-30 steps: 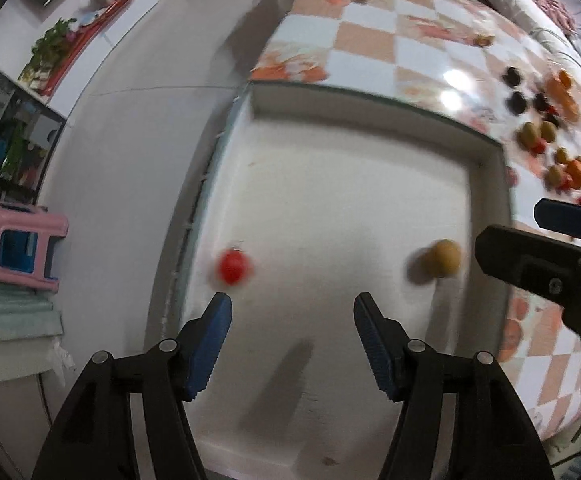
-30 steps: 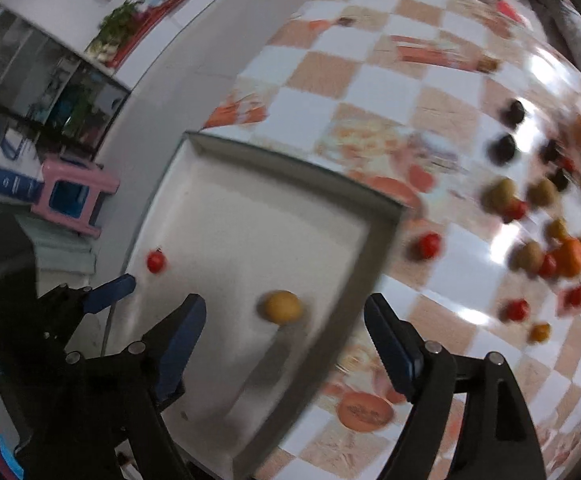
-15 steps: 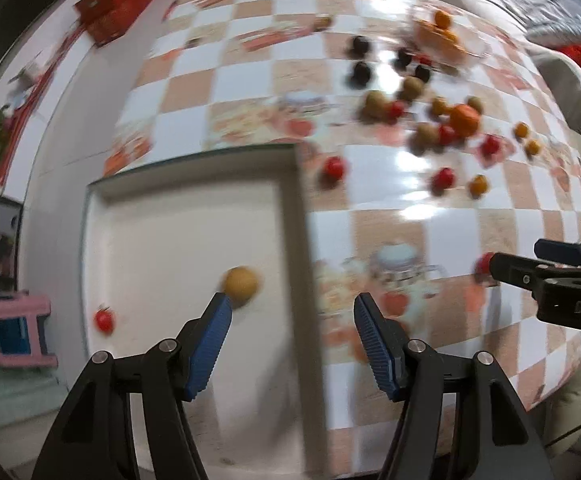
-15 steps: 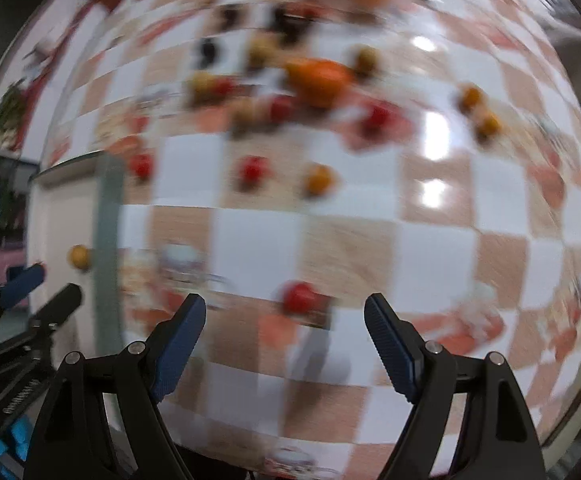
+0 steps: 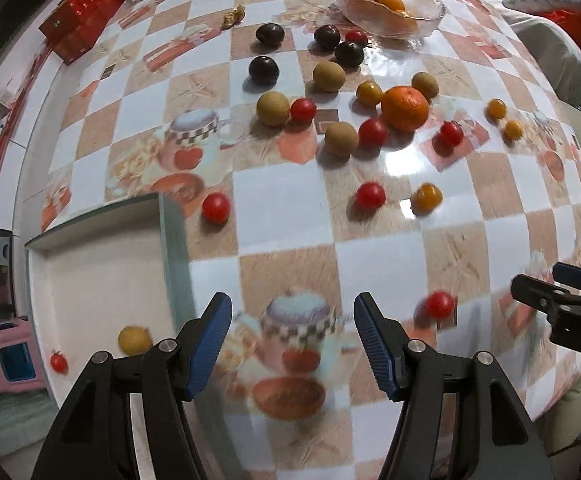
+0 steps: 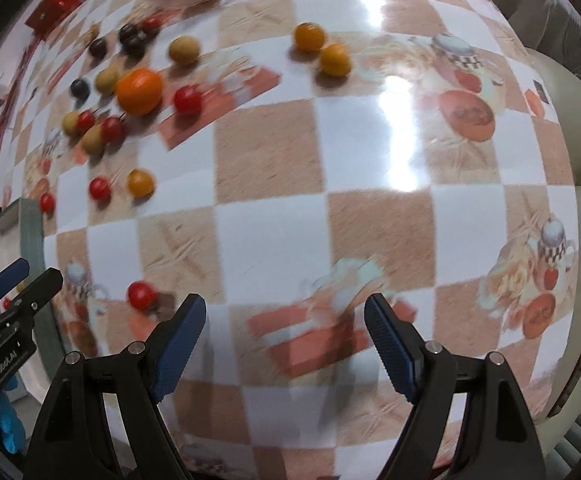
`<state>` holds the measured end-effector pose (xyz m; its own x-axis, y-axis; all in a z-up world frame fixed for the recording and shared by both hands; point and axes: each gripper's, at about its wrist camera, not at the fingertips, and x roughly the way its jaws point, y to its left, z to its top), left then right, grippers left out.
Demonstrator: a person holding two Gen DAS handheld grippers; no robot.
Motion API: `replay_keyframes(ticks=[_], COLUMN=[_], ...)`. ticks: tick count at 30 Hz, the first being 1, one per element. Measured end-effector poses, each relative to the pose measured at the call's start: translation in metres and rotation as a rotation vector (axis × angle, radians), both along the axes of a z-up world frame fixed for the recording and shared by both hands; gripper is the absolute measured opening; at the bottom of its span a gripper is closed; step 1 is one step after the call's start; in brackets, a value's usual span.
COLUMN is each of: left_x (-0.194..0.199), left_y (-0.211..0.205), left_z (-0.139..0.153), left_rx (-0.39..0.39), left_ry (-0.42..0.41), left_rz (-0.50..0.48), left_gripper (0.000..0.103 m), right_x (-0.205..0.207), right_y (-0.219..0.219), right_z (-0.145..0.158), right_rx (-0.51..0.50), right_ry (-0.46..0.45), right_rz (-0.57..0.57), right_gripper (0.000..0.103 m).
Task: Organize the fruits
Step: 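Grasp a red cherry tomato with the left tool while the right tool grasps an orange fruit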
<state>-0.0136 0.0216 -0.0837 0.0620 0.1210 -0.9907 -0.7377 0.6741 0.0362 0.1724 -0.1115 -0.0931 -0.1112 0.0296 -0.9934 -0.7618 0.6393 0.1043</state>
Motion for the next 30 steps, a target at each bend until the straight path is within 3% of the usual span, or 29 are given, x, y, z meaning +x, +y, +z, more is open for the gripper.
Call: replay_keyframes(ticks=[11, 21, 23, 28, 30], left_x=[0.043, 0.051, 0.052, 0.054, 0.053], left_y=[0.007, 0.017, 0.018, 0.021, 0.017], left_z=[-0.024, -0.033, -0.033, -0.036, -0.036], left_rx=[0.017, 0.048, 0.065, 0.073, 0.068], left_ry=[-0.047, -0.114, -0.124, -0.127, -0.127], left_rz=[0.002, 0.028, 0.027, 0.026, 0.022], left_gripper=[0.065, 0.065, 0.065, 0.065, 0.058], right_x=[0.055, 0.081, 0.080, 0.062, 0.060], right_y=[0.022, 0.059, 0.065, 0.108, 0.109], right_z=[-0.009, -0.017, -0.016, -0.018, -0.018], right_rx=[0.075, 0.141, 0.168, 0.202, 0.205], right_ry=[-0.132, -0.252, -0.274, -0.287, -0.284], right_rz=[0.016, 0.089, 0.110, 0.153, 0.152], right_gripper=[0.084, 0.083, 0.077, 0.046, 0.036])
